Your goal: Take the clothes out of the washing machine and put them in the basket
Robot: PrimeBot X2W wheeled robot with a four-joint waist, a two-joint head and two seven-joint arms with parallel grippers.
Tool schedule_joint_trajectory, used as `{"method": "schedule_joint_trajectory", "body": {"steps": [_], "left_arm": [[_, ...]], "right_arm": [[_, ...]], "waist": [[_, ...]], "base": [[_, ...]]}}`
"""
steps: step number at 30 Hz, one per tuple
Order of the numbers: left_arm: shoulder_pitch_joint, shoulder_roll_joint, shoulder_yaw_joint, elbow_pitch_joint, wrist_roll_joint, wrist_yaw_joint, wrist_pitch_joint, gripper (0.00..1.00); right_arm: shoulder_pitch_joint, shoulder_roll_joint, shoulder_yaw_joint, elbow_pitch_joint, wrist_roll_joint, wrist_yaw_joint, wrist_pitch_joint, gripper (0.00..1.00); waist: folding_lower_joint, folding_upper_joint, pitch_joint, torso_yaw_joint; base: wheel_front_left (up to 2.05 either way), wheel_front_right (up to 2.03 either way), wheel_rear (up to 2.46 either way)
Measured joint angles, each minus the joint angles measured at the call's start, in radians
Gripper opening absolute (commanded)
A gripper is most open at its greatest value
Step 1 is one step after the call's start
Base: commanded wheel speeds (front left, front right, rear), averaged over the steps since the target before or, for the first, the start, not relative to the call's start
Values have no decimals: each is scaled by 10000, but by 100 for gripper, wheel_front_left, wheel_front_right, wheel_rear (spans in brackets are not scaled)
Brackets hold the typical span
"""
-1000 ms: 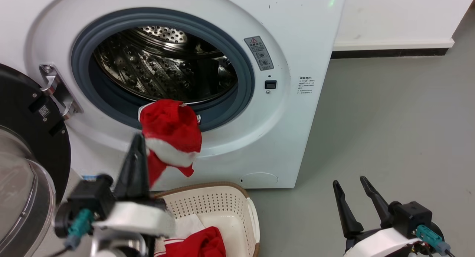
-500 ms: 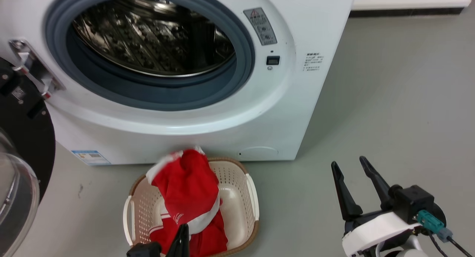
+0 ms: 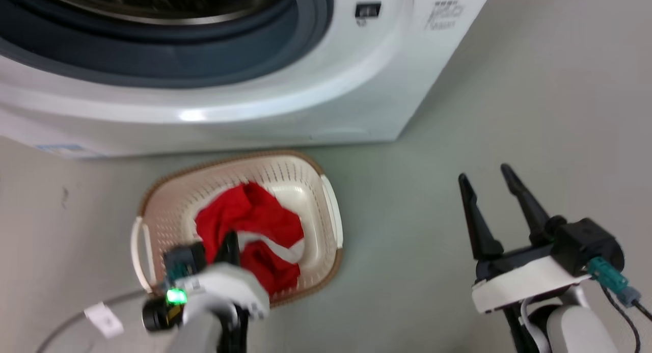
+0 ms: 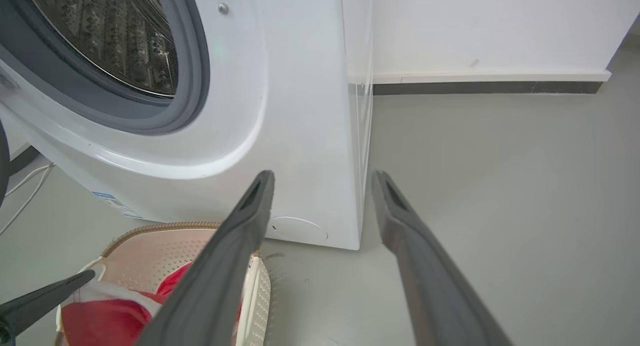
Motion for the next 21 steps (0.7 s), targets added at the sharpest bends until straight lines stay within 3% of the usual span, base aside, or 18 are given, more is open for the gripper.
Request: {"method": "schedule_joint_trajectory", "body": {"steps": [12, 20, 21], "left_arm": [[-2884, -42, 1262, 3141, 527, -353, -29, 0], [-3501, 46, 1699, 4598, 667, -309, -29, 0], [-3572, 54, 1703, 4738, 717, -316, -29, 20]], "right_arm": [[-789, -4, 40, -167, -188, 0, -232, 100], [-992, -6, -23, 77, -224, 0, -395, 100], [-1043, -6, 8, 144, -234, 0, -395, 100]], "waist": [[1, 0, 2683, -438], [1, 0, 3399, -656], [1, 0, 3347, -647]], "base": [[0, 0, 0], [0, 0, 0], [0, 0, 0]]}}
